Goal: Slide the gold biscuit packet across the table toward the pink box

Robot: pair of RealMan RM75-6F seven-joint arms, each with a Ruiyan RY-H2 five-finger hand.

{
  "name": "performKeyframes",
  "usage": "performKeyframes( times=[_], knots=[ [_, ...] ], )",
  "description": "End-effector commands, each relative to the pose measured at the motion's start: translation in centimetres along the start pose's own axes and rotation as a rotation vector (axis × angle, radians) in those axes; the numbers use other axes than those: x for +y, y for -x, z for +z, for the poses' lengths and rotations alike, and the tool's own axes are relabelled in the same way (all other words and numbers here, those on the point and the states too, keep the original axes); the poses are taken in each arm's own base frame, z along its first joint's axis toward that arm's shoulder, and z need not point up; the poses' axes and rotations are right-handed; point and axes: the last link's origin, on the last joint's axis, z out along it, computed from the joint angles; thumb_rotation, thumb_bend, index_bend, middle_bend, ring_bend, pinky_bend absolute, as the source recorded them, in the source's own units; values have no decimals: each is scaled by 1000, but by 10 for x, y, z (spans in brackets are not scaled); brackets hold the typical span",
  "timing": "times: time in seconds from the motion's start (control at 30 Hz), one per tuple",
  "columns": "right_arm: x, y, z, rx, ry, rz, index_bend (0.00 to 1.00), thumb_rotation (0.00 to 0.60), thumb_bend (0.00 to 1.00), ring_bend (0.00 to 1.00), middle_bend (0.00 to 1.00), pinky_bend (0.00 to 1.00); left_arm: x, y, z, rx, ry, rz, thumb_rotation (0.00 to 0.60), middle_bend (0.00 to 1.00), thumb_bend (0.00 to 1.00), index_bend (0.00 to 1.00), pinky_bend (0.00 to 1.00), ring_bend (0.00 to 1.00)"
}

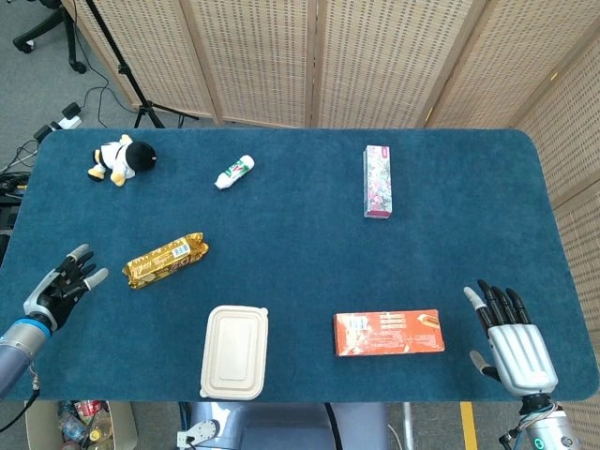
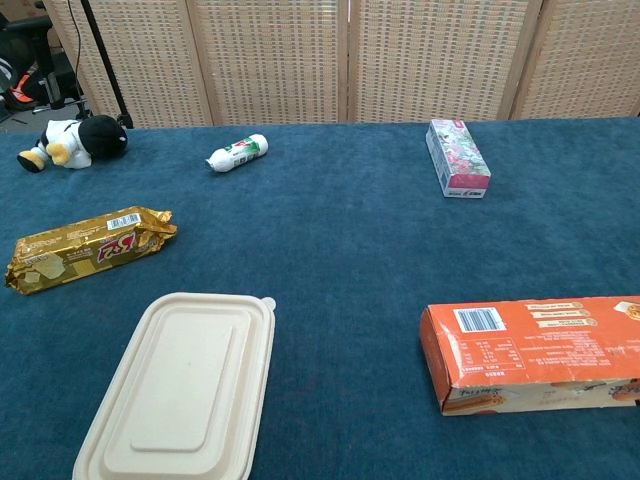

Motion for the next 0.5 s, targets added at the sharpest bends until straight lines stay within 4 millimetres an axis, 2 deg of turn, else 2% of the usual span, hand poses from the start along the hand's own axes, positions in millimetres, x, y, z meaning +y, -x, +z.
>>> performKeyframes(
  times=[0.03, 0.23, 0.5],
  knots=[
    [1, 0, 0, 1, 2, 2, 7, 600, 260, 0, 0, 0, -6, -2, 0, 21, 8, -10, 600, 0, 300, 0, 0, 0],
    [0, 0, 0, -1, -3, 1, 7, 600, 260, 0, 0, 0, -17, -8, 3, 40, -7, -46, 600, 0, 299, 0, 0, 0],
    [-1, 1, 0, -7, -5, -2, 7, 600, 260, 0, 0, 0, -24, -7, 21, 38, -22, -37, 600, 0, 299, 0, 0, 0]
  ],
)
